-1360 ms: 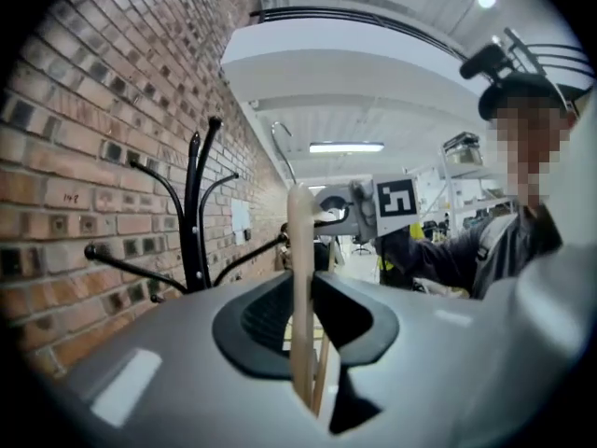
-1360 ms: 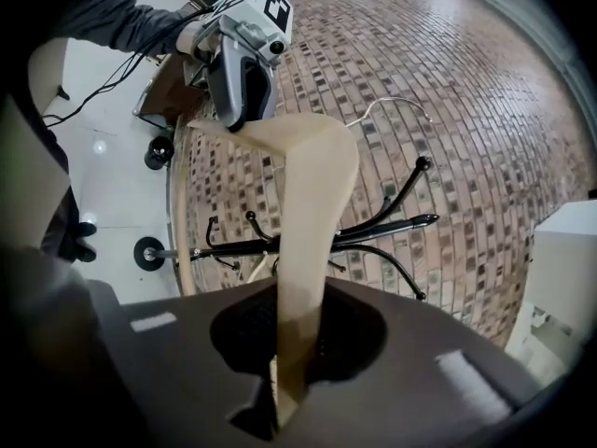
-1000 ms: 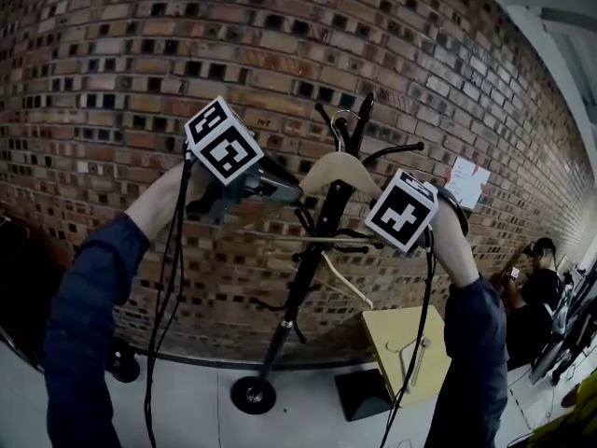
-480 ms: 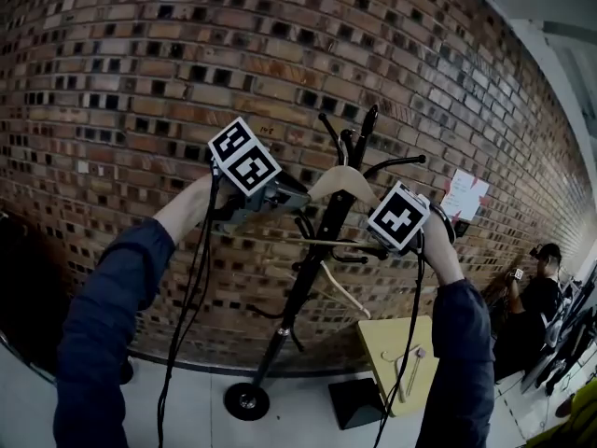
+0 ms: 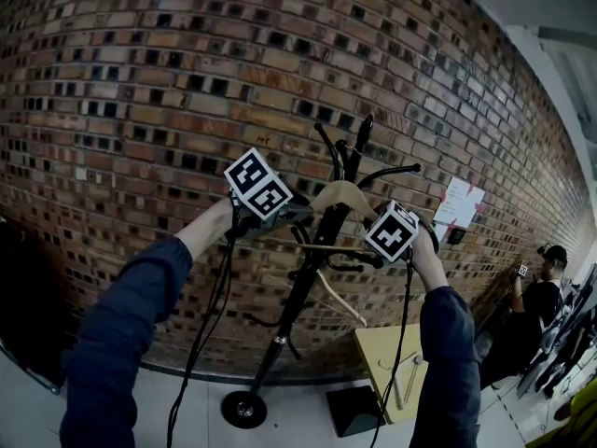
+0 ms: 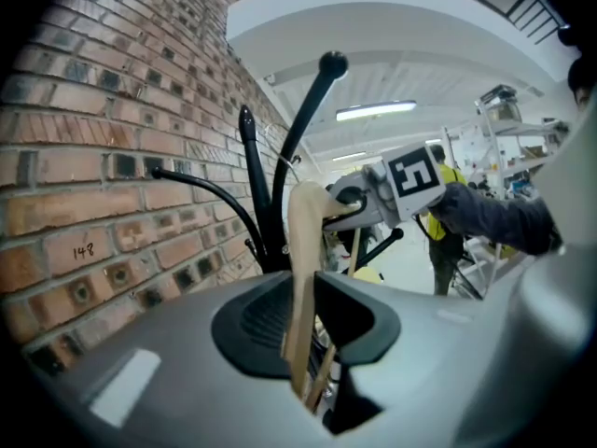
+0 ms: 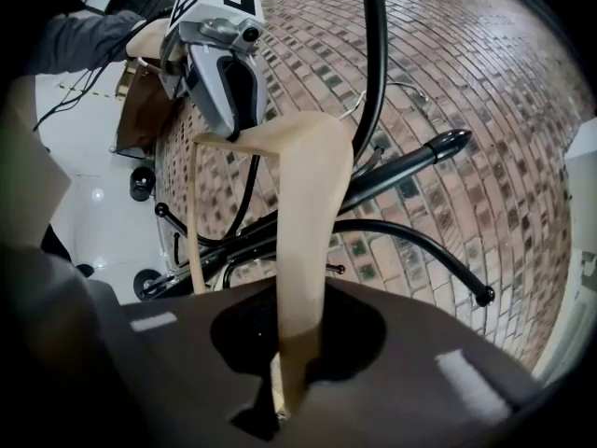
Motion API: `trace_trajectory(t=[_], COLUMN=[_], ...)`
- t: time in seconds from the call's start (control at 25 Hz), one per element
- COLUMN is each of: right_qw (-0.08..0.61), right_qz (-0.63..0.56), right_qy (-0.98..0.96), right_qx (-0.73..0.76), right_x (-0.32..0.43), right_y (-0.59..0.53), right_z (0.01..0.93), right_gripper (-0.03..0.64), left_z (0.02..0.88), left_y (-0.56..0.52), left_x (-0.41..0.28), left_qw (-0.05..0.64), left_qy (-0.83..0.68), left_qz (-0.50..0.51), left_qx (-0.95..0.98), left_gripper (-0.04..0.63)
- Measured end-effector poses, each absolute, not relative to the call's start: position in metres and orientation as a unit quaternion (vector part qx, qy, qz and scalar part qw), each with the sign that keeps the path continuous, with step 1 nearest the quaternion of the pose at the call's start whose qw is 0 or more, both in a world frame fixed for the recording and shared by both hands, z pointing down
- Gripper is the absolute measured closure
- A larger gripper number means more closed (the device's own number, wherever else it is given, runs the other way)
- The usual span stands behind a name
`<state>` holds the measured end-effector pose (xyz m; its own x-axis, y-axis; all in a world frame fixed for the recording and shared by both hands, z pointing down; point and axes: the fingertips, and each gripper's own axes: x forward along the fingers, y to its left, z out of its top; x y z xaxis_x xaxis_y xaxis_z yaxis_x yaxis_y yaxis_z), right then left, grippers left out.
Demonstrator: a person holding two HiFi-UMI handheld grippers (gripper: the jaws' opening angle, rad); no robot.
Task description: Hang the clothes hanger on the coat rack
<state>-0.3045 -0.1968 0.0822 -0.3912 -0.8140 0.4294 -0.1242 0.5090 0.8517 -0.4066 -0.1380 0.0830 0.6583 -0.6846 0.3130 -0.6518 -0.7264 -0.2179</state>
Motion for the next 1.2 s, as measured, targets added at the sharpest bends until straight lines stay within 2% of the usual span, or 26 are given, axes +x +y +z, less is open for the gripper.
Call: trace_trajectory(t=[0.12,0.28,0.32,0.56,0.68,0.8,1.0,1.2], right_qw=[0.438,0.417,0.415,0.429,0.430,0.391,0.326,0.355], right_qz=[-0.376,-0.380,-0.383,-0.377,-0.378,-0.373,-0.333,-0.345], right_qy=[-0.750,-0.755,-0.753,-0.746,-0.740,-0.754,-0.804,-0.785], right_qx=[0.323,0.334,0.338,0.343,0.353,0.373,0.371,0.371], right_x=[-0.302,-0.296,-0.293,-0.275,-0.268,-0.261,-0.249,-0.233], right_y=[-0.202,-0.205,-0.206,-0.212,-0.221,-0.225,-0.219,-0.228], right_z=[0.084,0.077,0.075,0.077,0.082,0.080,0.075,0.088], right_gripper=[0.589,0.479,0.473,0.457,0.410,0.407,0.349,0.344], left_z=[0.085,0.082,0.080,0.085,0.094,0.099,0.105,0.110], left_y=[-0.142,-0.141,-0.142,-0.145,-0.148,-0.150,-0.150,-0.151], left_x=[-0.406,-0.407,-0.406,-0.407,-0.399,-0.393,-0.396,-0.403], left_qw=[0.047,0.067,0.069,0.063,0.065,0.065,0.055,0.047], left_qy=[0.373,0.379,0.382,0.399,0.395,0.395,0.399,0.401], left_qz=[-0.189,-0.181,-0.175,-0.171,-0.185,-0.181,-0.176,-0.173], left_qx=[-0.907,-0.905,-0.905,-0.899,-0.898,-0.898,-0.898,-0.898], left_gripper=[0.516,0.510,0.494,0.497,0.497,0.497,0.497,0.500])
